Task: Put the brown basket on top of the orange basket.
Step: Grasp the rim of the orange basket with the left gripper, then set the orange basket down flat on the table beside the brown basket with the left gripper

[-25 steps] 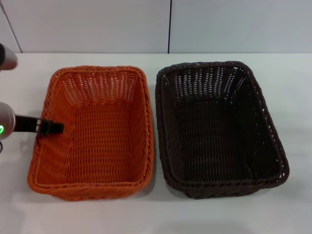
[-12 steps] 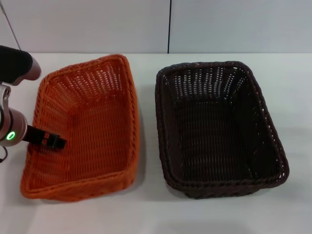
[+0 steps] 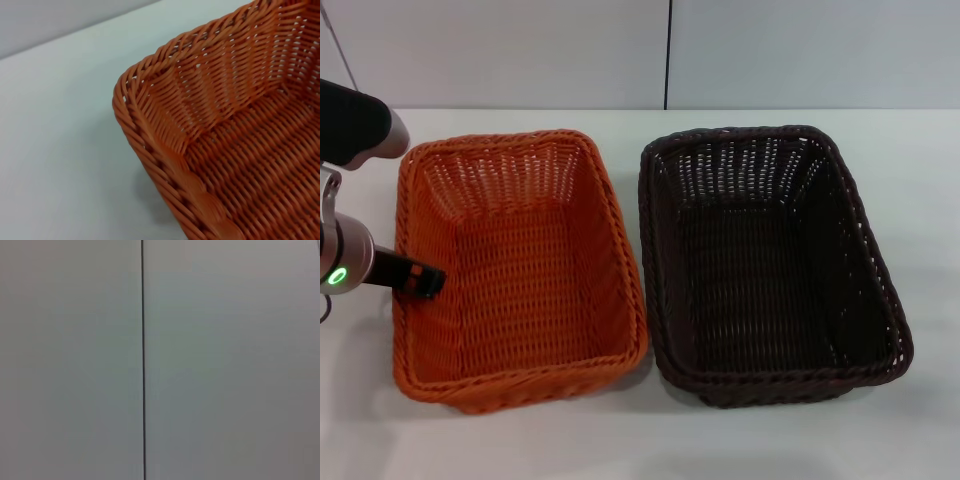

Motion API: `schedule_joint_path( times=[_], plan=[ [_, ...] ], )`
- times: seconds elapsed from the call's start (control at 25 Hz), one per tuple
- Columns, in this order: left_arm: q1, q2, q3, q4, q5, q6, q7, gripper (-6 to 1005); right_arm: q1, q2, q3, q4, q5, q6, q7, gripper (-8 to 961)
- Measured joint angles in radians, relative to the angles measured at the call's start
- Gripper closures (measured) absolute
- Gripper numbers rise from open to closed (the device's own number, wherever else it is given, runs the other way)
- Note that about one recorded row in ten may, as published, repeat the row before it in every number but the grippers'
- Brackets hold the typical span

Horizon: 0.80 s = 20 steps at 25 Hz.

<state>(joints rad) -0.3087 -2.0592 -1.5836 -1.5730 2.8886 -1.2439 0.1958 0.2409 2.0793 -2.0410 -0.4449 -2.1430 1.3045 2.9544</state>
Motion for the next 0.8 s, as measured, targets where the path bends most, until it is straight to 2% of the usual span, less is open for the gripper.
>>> schedule_joint_path(
  times=[0.24, 0.4, 0.48, 0.72, 0.8],
  plan=[
    [-0.001, 0.003, -0.019, -0.050, 0.000, -0.024, 0.078, 673, -0.005, 0.001, -0.002, -0.003, 0.000, 0.007, 0.000, 358],
    [-0.041, 0.003, -0.048, -0.058, 0.000, -0.099, 0.223, 711, -0.005, 0.002, -0.002, -0.004, 0.003, 0.007, 0.000, 358],
    [-0.059, 0.002, -0.097, -0.084, 0.000, -0.142, 0.323, 722, -0.004, 0.003, -0.002, -0.010, 0.003, 0.007, 0.000, 358],
    [-0.083, 0.002, -0.179, -0.134, -0.016, -0.191, 0.473, 730, -0.018, 0.007, -0.002, -0.035, 0.007, 0.007, 0.000, 358],
    [-0.110, 0.002, -0.222, -0.142, -0.030, -0.235, 0.554, 742, -0.025, 0.009, -0.002, -0.050, 0.008, 0.007, 0.000, 358]
  ],
)
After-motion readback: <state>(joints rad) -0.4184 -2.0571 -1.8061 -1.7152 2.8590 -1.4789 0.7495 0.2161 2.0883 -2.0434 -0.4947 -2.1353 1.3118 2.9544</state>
